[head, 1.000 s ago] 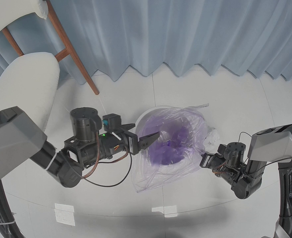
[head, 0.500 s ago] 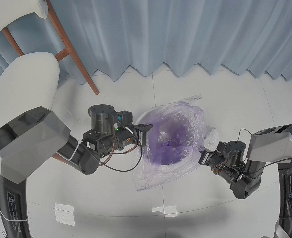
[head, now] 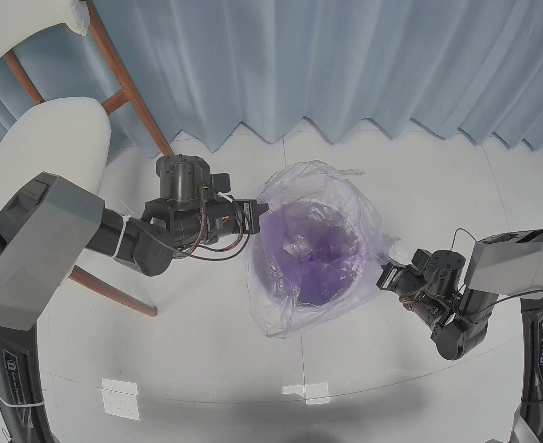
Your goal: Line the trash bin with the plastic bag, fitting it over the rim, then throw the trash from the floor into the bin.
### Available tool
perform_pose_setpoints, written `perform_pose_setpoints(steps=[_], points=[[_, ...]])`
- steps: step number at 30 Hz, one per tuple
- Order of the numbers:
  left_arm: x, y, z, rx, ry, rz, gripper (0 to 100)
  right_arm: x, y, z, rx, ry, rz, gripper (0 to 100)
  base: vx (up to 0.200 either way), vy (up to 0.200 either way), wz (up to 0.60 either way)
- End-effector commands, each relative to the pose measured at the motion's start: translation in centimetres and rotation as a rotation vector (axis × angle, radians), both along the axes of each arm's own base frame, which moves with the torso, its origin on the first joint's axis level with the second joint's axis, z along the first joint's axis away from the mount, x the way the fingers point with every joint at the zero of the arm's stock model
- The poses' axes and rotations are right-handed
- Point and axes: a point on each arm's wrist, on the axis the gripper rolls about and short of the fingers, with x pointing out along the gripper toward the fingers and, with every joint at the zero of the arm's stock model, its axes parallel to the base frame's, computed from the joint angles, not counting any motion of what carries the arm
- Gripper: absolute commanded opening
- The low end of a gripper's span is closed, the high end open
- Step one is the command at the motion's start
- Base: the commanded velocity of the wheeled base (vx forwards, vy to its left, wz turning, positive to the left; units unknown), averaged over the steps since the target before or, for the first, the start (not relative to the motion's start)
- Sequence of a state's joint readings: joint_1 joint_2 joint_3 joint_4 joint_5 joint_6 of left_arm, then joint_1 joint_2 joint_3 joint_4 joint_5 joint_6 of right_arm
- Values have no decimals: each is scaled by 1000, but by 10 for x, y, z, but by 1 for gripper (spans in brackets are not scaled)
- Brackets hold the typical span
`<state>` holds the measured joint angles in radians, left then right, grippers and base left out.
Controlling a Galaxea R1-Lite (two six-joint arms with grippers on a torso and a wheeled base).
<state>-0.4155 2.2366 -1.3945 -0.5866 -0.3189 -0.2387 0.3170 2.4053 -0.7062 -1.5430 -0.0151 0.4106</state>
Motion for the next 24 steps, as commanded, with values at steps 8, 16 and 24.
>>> perform_pose_setpoints(steps=[8, 16, 24], points=[[17, -8, 8, 24, 149, 9, 0, 48, -30, 21, 31, -64, -56, 0, 0, 0, 0], [40, 5, 0, -7, 150, 78, 0, 61, -26, 27, 33, -64, -52, 0, 0, 0, 0], [48, 24, -10, -7, 185, 138, 0, 66, -24, 23, 32, -56, -44, 0, 0, 0, 0]])
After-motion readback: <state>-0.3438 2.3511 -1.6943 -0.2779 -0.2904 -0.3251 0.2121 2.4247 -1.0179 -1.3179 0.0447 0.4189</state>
